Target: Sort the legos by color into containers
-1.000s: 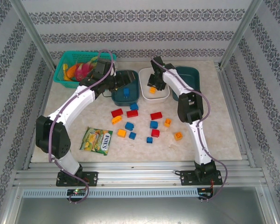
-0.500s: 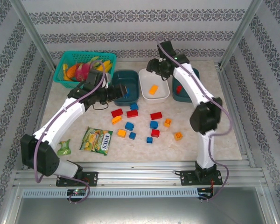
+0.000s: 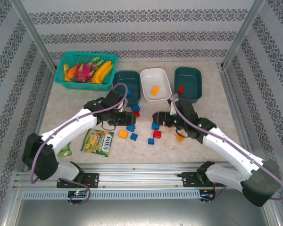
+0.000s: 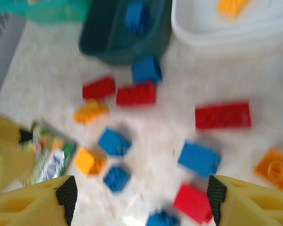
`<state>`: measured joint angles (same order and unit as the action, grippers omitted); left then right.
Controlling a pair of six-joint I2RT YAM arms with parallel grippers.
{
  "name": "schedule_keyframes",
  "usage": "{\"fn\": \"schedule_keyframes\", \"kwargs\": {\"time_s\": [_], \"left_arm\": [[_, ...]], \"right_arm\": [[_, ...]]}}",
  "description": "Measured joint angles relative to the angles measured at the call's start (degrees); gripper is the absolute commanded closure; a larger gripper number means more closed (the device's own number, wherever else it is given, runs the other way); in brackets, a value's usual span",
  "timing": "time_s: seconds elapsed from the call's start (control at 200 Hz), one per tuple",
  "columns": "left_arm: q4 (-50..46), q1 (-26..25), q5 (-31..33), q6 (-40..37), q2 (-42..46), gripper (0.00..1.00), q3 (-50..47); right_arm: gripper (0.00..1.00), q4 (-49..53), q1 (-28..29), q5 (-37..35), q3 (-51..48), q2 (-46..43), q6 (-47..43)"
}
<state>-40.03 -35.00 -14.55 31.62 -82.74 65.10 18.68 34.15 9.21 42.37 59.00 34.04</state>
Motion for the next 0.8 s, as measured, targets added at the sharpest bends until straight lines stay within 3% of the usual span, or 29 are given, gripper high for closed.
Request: {"fn": "schedule_keyframes", "kwargs": {"time_s": [0.195,0.565,0.704,0.799], "left_arm": [[-1.33,-2.91,4.74,-1.79,-12.68,0.24,3.65],[-2.67,-3.52,10.43,-3.87,-23.63,0.24,10.97],[-2.89,-3.52,10.75,-4.28,-25.88,0.30,10.97],[-2.84,-3.52,10.71,-4.24,-27.08,0.42,10.93]], "right_arm": [[0.12,-2.91,0.90,3.43,-11.34,-8.76,3.67],[0.09,-4.02,0.90,4.22,-12.07,-12.13,5.22],[0.09,-3.21,0.87,4.22,-12.07,-12.68,5.27],[0.09,-2.71,0.87,4.20,-12.07,-13.44,5.27]]}}
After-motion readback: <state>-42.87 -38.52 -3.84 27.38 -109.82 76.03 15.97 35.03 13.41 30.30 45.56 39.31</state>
